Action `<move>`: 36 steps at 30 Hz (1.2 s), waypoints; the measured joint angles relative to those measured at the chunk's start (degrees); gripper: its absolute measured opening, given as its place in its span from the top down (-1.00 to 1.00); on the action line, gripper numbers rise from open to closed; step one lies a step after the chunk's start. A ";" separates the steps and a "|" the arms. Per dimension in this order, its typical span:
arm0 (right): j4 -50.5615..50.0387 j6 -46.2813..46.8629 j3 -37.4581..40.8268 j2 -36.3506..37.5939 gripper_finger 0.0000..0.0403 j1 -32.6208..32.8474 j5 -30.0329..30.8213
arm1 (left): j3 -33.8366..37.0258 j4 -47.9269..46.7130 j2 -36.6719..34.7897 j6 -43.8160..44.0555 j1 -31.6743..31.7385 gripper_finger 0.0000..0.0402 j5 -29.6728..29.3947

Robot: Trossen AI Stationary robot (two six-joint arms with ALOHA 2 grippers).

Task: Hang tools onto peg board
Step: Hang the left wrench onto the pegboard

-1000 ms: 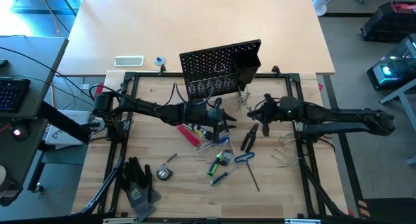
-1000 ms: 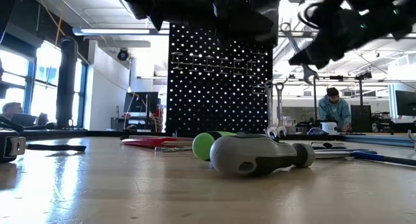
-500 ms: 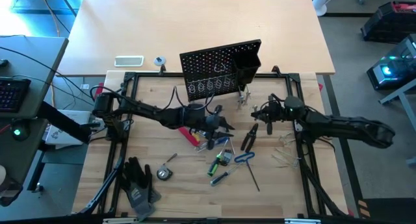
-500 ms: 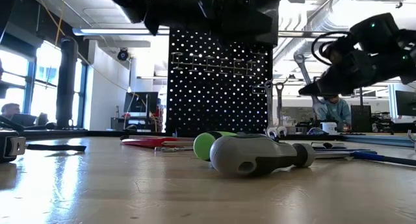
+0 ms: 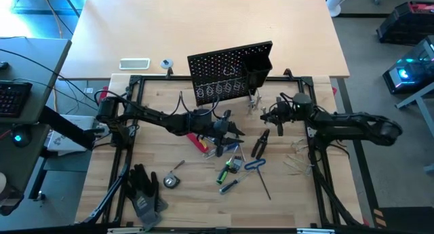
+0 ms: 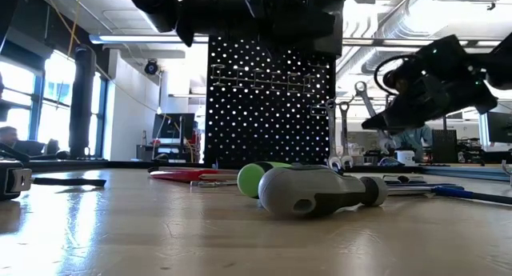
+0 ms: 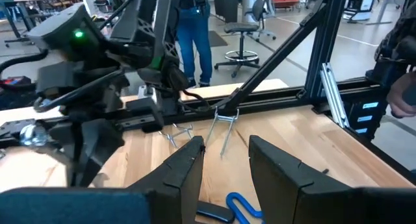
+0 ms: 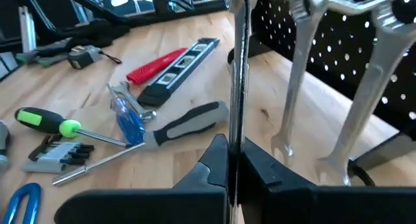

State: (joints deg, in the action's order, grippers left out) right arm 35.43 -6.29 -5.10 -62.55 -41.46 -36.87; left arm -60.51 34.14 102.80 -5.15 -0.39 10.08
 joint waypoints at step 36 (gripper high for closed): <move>6.87 -3.43 -6.06 -20.41 0.99 -7.55 -10.11 | -0.02 -1.40 0.04 -0.94 -0.41 0.42 -0.30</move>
State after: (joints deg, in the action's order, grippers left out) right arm 42.30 -9.72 -11.16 -82.97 -49.01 -46.98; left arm -60.53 32.74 102.85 -6.09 -0.80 9.78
